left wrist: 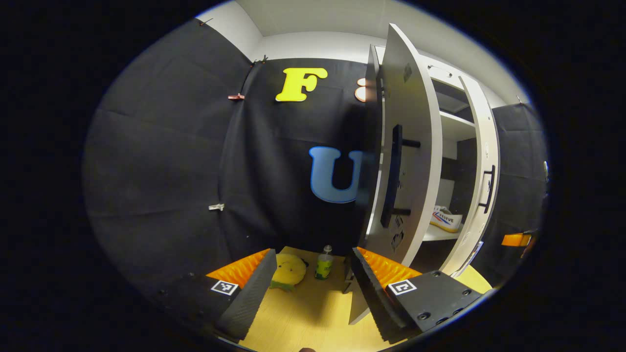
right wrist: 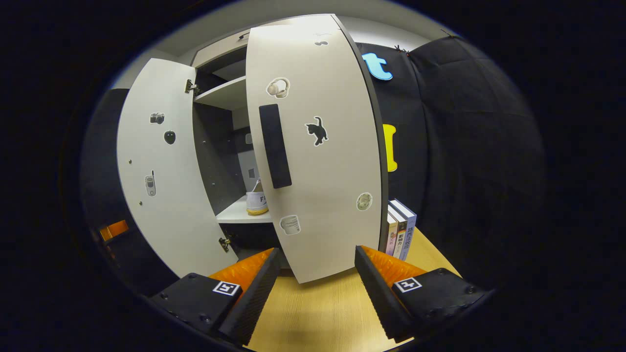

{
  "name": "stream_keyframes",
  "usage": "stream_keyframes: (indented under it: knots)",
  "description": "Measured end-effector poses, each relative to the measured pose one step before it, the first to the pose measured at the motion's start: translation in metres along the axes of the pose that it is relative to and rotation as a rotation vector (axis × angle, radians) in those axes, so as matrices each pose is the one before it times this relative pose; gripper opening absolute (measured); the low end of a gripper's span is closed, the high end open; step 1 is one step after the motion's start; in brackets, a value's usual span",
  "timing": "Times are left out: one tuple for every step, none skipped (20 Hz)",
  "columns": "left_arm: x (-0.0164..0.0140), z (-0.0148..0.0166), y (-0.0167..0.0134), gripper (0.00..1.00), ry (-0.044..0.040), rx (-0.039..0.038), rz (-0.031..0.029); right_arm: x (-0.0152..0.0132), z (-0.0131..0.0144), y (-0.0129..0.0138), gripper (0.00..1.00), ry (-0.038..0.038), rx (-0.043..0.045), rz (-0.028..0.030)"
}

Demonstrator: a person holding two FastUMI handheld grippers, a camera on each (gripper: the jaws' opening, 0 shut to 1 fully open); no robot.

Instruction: Grab one shoe with the right hand and put it into the shoe cabinet, grab the other shoe with the left hand and put it into the shoe cabinet; then close the right door with the right hand and the left door with the left hand.

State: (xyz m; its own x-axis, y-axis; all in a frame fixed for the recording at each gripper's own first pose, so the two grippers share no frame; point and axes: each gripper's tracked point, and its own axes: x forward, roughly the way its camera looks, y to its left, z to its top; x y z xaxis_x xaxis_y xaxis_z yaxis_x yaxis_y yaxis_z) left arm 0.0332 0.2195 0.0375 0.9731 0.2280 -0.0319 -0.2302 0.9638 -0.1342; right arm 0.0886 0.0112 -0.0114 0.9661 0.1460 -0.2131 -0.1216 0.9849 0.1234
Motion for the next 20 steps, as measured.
stream_keyframes:
  knots:
    - [0.00803, 0.01089, -0.0006, 0.95, -0.01505, -0.00378, -0.02248, -0.00291, -0.00471, 0.00923, 0.98, -0.00266, 0.00056, -0.0017]
    - [0.00941, 0.00977, -0.00179, 0.95, -0.01128, -0.00412, -0.03046, -0.00357, -0.00462, 0.00207, 0.98, 0.00226, -0.00216, -0.00319]
    - [0.00791, 0.00948, -0.0053, 0.95, -0.00771, -0.00197, -0.0444, -0.00302, -0.00469, 0.00209, 0.98, 0.00367, -0.00267, -0.00178]
    - [0.00789, 0.00928, -0.00507, 0.95, -0.00748, -0.00154, -0.03852, -0.00322, -0.00506, 0.00221, 0.98, 0.00507, -0.00301, -0.00256]
    - [0.00782, 0.00979, -0.00189, 0.94, -0.01425, -0.0067, -0.03012, -0.00308, -0.00432, -0.00002, 0.98, 0.00648, -0.00204, -0.00401]
    - [0.00939, 0.00718, -0.00054, 0.94, -0.00602, -0.01353, -0.02671, -0.00398, -0.00437, -0.00092, 0.98, 0.00742, 0.00078, -0.00486]
    - [0.00732, 0.00554, 0.00076, 0.94, -0.00019, -0.00862, -0.01538, -0.00369, -0.00412, -0.00186, 0.98, 0.00743, 0.00495, -0.0065]
    - [0.00546, 0.0053, 0.00239, 0.94, -0.00058, 0.00093, -0.00756, -0.00287, -0.00298, -0.00192, 0.98, 0.00585, 0.00822, -0.00753]
    - [0.00554, 0.00468, 0.00232, 0.94, 0.00593, 0.00687, -0.00364, -0.0022, -0.00279, -0.00218, 0.98, 0.00591, 0.01014, -0.00854]
    - [0.00431, 0.00464, 0.00284, 0.94, -0.00047, 0.01136, -0.00188, -0.00152, -0.00285, -0.00263, 0.98, 0.00548, 0.00987, -0.00828]
    - [0.00415, 0.00196, 0.00084, 0.94, 0.00145, 0.01268, -0.0048, -0.00131, -0.00102, -0.00285, 0.98, 0.0026, 0.00916, -0.0094]
    - [0.00392, -0.00039, 0.0, 0.94, 0.005, 0.01302, -0.00752, -0.00051, -0.00036, -0.00299, 0.98, -0.00031, 0.00888, -0.00892]
    - [0.00316, 0.00021, -0.00119, 0.94, 0.00627, 0.01318, -0.00587, 0.00032, 0.00026, -0.00191, 0.98, 0.00031, 0.00881, -0.00559]
    - [0.0033, -0.00044, -0.00048, 0.94, 0.00634, 0.01269, 0.00067, -0.00089, -0.00014, -0.0017, 0.98, 0.00145, 0.00904, -0.00515]
    - [0.00336, -0.00047, -0.00176, 0.94, 0.00282, 0.01095, -0.00118, 0.0004, 0.00049, -0.00133, 0.98, -0.00017, 0.00794, -0.00334]
    - [0.00337, -0.00032, -0.00272, 0.94, 0.00266, 0.01035, 0.0006, -0.00016, 0.00134, -0.00127, 0.98, -0.00286, 0.00517, -0.00337]
    - [0.00276, -0.00039, -0.00322, 0.95, 0.00305, 0.01199, 0.00022, 0.00045, 0.00023, -0.00099, 0.98, -0.00215, 0.00169, -0.00289]
    - [0.00233, -0.00065, -0.00419, 0.95, 0.00737, 0.01155, -0.0071, -0.0003, -0.00058, -0.00152, 0.98, 0.00015, -0.00136, -0.00353]
    - [0.00016, 0.00085, -0.00092, 0.95, 0.00021, 0.01398, 0.00604, 0.0003, -0.00069, -0.0011, 0.98, 0.00007, -0.00203, -0.00379]
    - [0.00119, 0.00118, -0.00022, 0.94, -0.00556, 0.01353, 0.00878, 0.00021, -0.0004, -0.002, 0.98, 0.00006, -0.00153, -0.00355]
